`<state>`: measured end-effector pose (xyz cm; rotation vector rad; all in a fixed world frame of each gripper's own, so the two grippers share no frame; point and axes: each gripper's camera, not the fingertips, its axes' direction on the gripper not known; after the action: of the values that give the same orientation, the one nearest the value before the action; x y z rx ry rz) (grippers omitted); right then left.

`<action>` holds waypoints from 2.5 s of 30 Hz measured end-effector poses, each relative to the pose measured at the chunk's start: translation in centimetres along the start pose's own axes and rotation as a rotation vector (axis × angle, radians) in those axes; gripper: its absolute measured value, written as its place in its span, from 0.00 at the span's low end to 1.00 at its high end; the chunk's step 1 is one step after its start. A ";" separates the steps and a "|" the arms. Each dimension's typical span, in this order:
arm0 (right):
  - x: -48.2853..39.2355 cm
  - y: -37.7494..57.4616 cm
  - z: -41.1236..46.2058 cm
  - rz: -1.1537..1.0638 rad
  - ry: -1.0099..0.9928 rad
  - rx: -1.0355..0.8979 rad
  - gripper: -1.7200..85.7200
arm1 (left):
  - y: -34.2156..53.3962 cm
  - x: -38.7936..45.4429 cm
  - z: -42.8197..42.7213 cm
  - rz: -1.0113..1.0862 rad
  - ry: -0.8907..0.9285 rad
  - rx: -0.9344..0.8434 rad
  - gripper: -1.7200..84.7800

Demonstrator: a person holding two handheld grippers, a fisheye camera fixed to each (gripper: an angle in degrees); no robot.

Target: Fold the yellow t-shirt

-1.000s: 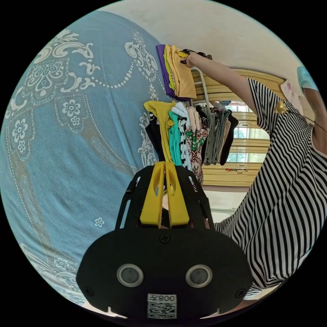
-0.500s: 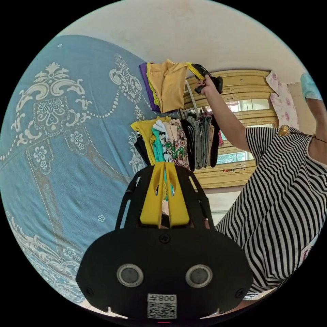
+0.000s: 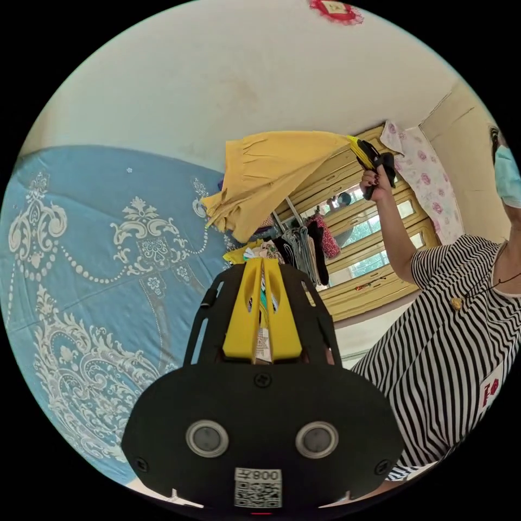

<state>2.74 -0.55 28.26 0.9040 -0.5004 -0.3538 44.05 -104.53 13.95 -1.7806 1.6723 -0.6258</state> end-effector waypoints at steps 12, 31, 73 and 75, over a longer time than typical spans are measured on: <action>-32.5 5.8 1.8 -0.239 -0.048 -0.012 0.02 | 6.1 8.3 -19.5 0.200 -0.057 0.236 0.07; -54.2 14.2 6.1 -0.425 -0.232 -0.031 0.02 | 24.6 10.5 -12.1 0.087 -0.131 -0.270 0.13; -42.1 30.7 -6.4 -0.369 -0.347 0.282 0.02 | 59.6 45.8 -40.0 0.174 -0.646 0.589 0.02; -40.3 32.3 -8.0 -0.388 -0.372 0.300 0.02 | 61.8 48.4 -40.9 0.189 -0.695 0.628 0.02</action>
<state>-23.61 43.01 39.89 1.2382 -0.7330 -0.8256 -23.88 -158.16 -4.37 -1.1699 0.9969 -0.3290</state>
